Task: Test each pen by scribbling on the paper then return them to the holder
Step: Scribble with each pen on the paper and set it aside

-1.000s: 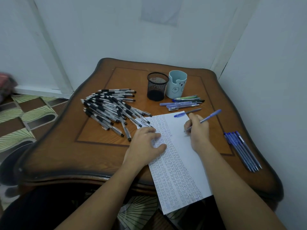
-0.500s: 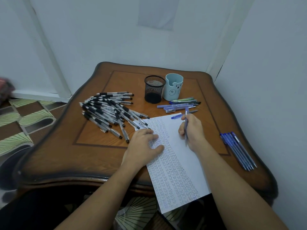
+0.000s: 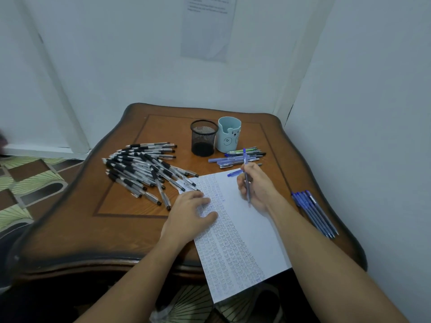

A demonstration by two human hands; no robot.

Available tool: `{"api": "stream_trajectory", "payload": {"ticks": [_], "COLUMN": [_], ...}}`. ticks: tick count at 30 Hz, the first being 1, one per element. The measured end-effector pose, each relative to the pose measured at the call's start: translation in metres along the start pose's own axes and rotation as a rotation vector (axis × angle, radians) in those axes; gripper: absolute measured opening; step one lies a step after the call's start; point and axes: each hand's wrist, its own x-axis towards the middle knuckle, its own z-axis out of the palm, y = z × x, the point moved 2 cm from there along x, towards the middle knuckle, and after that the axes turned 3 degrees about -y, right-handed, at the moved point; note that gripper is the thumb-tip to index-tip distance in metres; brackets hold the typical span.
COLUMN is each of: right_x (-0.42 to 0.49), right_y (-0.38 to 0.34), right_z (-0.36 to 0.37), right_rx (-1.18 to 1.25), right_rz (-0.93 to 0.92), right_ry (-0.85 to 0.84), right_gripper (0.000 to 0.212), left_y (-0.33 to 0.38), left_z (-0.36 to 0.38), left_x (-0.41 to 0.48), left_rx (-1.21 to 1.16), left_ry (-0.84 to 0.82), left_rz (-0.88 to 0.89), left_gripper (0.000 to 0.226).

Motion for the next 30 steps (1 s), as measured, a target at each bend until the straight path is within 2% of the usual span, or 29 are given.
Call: {"api": "stream_trajectory", "payload": {"ticks": [3,8,15,19,23,30], "right_x": [-0.004,-0.013,-0.041,-0.065,-0.073,-0.079], "right_y": [-0.007,-0.025,-0.043,-0.045,-0.038,-0.036], "right_z": [-0.003,-0.022,-0.105,-0.157,-0.172,-0.166], "right_rx": [-0.045,-0.414,-0.821,-0.970,-1.070,-1.082], "right_rz": [-0.022,-0.101,-0.139,-0.040,0.098,0.098], "right_ry": [-0.007,0.033,0.316,0.466,0.445,0.383], "right_gripper": [0.015,0.018,0.022,0.014,0.013,0.026], "left_y": [0.000,0.001,0.001,0.001,0.001,0.001], "left_z": [-0.001,-0.002,-0.002,-0.001,0.000,0.001], "left_x": [0.000,0.001,0.003,0.004,0.003,0.004], "left_rx": [-0.005,-0.012,0.021,0.033,0.013,0.004], "left_ry": [-0.015,-0.016,-0.001,0.003,0.017,0.019], "left_rz": [-0.012,-0.015,-0.006,-0.016,-0.022,-0.016], "left_gripper": [0.052,0.052,0.049,0.049,0.048,0.047]}}
